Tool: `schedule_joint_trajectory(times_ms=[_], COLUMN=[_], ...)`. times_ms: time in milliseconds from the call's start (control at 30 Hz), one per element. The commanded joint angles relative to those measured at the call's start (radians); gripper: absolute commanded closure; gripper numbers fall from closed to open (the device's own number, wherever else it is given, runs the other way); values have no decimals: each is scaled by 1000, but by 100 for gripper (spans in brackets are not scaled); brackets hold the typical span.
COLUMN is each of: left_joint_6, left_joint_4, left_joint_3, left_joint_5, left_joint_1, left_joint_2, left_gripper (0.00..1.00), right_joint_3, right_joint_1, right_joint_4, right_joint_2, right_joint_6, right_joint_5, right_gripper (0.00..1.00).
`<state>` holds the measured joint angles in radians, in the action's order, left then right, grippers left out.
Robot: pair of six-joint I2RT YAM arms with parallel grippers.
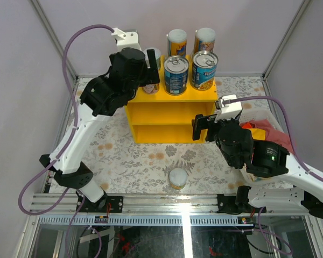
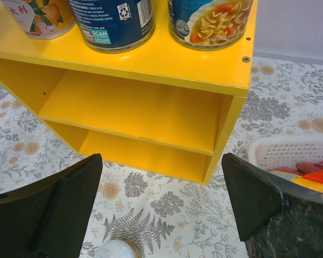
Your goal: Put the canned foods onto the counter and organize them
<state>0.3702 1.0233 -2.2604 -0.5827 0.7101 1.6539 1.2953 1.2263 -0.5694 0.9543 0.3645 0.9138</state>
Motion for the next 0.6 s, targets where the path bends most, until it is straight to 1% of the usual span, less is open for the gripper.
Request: schedule_joint_trajectory(times_ms=[0,133,267,367,400,567], left_joint_6=[15,27,39,77,102,217], left_joint_4=[-102,-127,-154,-155,-155,-198], left_joint_3=[10,79,231,352,416,667], left_joint_5=[-37,-37,-50,-80,-95,-222], left_joint_1=[-9,5,68,154,184,410], left_joint_2=[-93,-172,-296,-372,-397,-499], left_gripper=[17,18,19,19,19,20], right_joint_3=[36,41,42,45,46,43], right_joint_1=[7,8,7,7,7,7], right_joint_4=[44,37,25,14,13,1], right_joint_2=[6,6,0,-4,-7,-22], right_joint_6=[-13,-15,-16,-20,-23,-36], right_joint_5=[-3,3,20,42,50,93], right_gripper=[1,1,0,1,0,0])
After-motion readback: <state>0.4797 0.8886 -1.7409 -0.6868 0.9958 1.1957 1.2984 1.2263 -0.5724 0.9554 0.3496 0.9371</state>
